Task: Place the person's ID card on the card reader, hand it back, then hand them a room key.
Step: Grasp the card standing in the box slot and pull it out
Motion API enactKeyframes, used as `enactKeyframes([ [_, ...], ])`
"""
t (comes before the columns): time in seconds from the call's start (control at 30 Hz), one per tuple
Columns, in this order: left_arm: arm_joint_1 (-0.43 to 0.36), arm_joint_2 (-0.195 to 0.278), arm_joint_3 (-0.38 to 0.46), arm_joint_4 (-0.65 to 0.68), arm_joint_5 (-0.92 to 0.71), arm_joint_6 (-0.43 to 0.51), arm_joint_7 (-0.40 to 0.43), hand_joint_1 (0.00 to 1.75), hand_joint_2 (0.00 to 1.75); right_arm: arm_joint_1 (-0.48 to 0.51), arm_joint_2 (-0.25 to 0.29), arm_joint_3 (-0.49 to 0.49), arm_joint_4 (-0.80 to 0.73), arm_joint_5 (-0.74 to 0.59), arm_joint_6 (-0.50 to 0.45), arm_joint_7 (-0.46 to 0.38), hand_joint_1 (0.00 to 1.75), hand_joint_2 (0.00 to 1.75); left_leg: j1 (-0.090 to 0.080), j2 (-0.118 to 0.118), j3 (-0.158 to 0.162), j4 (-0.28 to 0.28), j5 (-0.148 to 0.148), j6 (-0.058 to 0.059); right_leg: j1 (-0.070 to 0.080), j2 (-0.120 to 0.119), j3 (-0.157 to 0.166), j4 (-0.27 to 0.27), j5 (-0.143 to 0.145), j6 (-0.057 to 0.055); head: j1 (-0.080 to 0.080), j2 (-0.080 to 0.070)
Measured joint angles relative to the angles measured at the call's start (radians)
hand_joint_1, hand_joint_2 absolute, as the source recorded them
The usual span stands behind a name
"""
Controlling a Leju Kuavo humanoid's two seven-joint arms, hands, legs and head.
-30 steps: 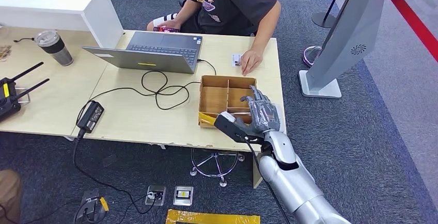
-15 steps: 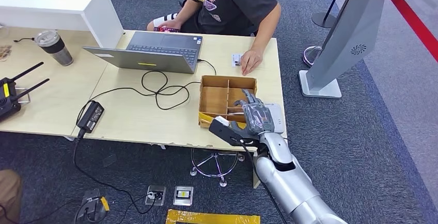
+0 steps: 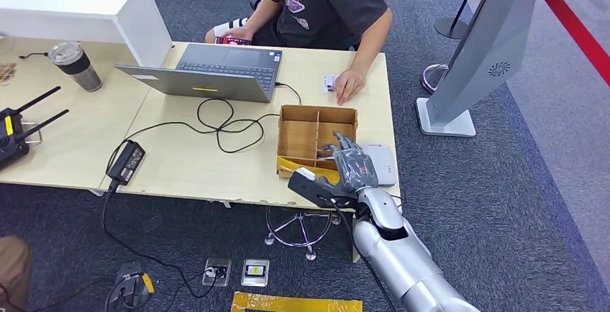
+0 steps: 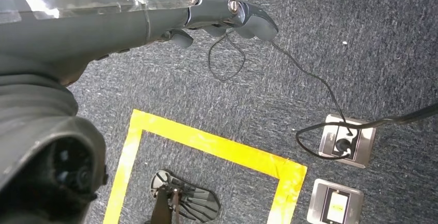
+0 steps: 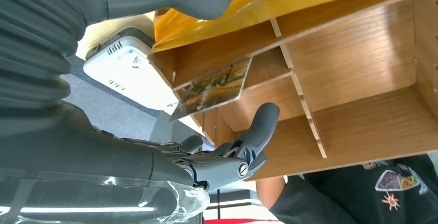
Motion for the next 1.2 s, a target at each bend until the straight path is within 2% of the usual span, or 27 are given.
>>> enactKeyframes([
  [0.13, -0.001, 0.000, 0.000, 0.000, -0.002, -0.001, 0.000, 0.00, 0.00, -0.003, 0.000, 0.000, 0.014, -0.004, -0.002, 0.000, 0.67, 1.75, 0.000, 0.000, 0.000, 0.000, 0.000, 0.000, 0.000, 0.000, 0.000, 0.000, 0.000, 0.000, 0.000, 0.000],
  [0.27, -0.002, 0.001, -0.001, 0.000, -0.008, -0.006, 0.000, 0.00, 0.00, -0.008, -0.001, 0.000, 0.033, -0.010, -0.006, 0.002, 0.86, 1.75, 0.000, 0.000, 0.000, 0.000, 0.000, 0.000, 0.000, 0.000, 0.000, 0.000, 0.000, 0.000, 0.000, 0.000],
  [0.47, -0.009, 0.004, -0.001, 0.000, -0.019, -0.011, 0.004, 0.00, 0.00, -0.022, -0.011, 0.000, 0.053, -0.023, -0.021, 0.004, 0.90, 1.75, 0.000, 0.000, 0.000, 0.000, 0.000, 0.000, 0.000, 0.000, 0.000, 0.000, 0.000, 0.000, 0.000, 0.000],
  [0.6, -0.014, 0.004, -0.001, 0.000, -0.022, -0.011, 0.008, 0.00, 0.00, -0.032, -0.018, 0.000, 0.064, -0.025, -0.024, 0.004, 1.05, 1.75, 0.000, 0.000, 0.000, 0.000, 0.000, 0.000, 0.000, 0.000, 0.000, 0.000, 0.000, 0.000, 0.000, 0.000],
  [0.9, -0.018, 0.004, -0.011, 0.000, -0.025, -0.011, 0.010, 0.00, 0.00, -0.050, -0.030, -0.001, 0.088, -0.024, -0.045, 0.013, 1.06, 1.75, 0.000, 0.000, 0.000, 0.000, 0.000, 0.000, 0.000, 0.000, 0.000, 0.000, 0.000, 0.000, 0.000, 0.000],
  [0.93, -0.018, 0.004, -0.013, 0.000, -0.026, -0.011, 0.011, 0.00, 0.00, -0.053, -0.031, -0.001, 0.091, -0.024, -0.048, 0.014, 1.10, 1.75, 0.000, 0.000, 0.000, 0.000, 0.000, 0.000, 0.000, 0.000, 0.000, 0.000, 0.000, 0.000, 0.000, 0.000],
  [1.07, -0.019, 0.005, -0.019, 0.000, -0.031, -0.009, 0.011, 0.00, 0.00, -0.061, -0.038, -0.002, 0.101, -0.024, -0.060, 0.020, 1.54, 1.75, 0.000, 0.000, 0.000, 0.000, 0.000, 0.000, 0.000, 0.000, 0.000, 0.000, 0.000, 0.000, 0.000, 0.000],
  [1.2, -0.021, 0.005, -0.022, 0.000, -0.034, -0.008, 0.012, 0.00, 0.00, -0.073, -0.044, -0.003, 0.110, -0.024, -0.073, 0.022, 1.57, 1.75, 0.000, 0.000, 0.000, 0.000, 0.000, 0.000, 0.000, 0.000, 0.000, 0.000, 0.000, 0.000, 0.000, 0.000],
])
